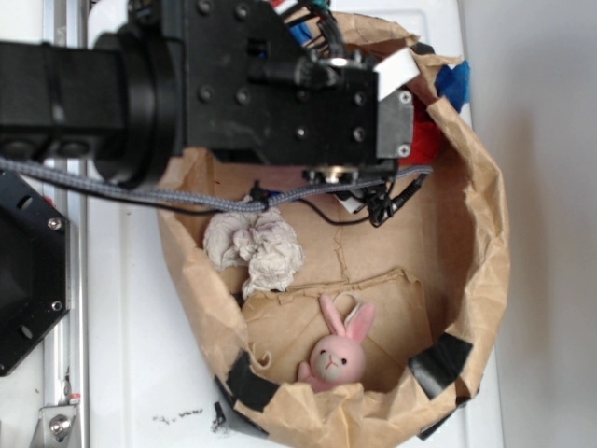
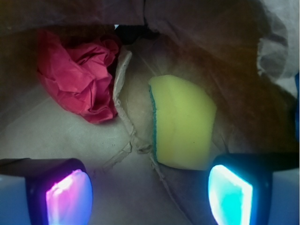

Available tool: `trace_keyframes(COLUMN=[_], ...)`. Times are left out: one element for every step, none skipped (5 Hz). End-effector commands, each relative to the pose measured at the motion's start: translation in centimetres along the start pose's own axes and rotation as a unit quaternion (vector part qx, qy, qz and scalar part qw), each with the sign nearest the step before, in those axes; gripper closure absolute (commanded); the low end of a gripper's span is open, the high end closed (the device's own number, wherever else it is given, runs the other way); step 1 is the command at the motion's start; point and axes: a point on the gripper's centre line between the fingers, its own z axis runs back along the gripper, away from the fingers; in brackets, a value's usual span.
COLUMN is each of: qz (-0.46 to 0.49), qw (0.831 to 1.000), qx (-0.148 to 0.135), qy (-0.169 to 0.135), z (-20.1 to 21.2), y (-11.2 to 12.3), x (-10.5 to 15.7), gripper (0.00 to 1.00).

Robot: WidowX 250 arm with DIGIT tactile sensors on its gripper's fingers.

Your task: Grab the green sponge.

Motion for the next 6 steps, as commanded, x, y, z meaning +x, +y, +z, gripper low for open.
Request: trace_keyframes(qz=[0.016, 0.015, 0.023, 0.029, 0.036, 0.04], qw=[1.0, 0.999, 0.998, 0.998, 0.998, 0.998], qx=[-0.01, -0.04, -0.055, -0.058, -0.059, -0.051], qy=[-0.018, -0.021, -0.017, -0.014, -0.012, -0.015], z=[1.2, 2.3, 3.0, 3.4, 3.7, 3.6], y=[0.8, 0.4, -0.2, -0.6, -1.2, -2.3], x=[1.1, 0.6, 0.6, 0.6, 0.5, 0.4], gripper=[0.0, 0.0, 0.0, 0.0, 0.0, 0.0])
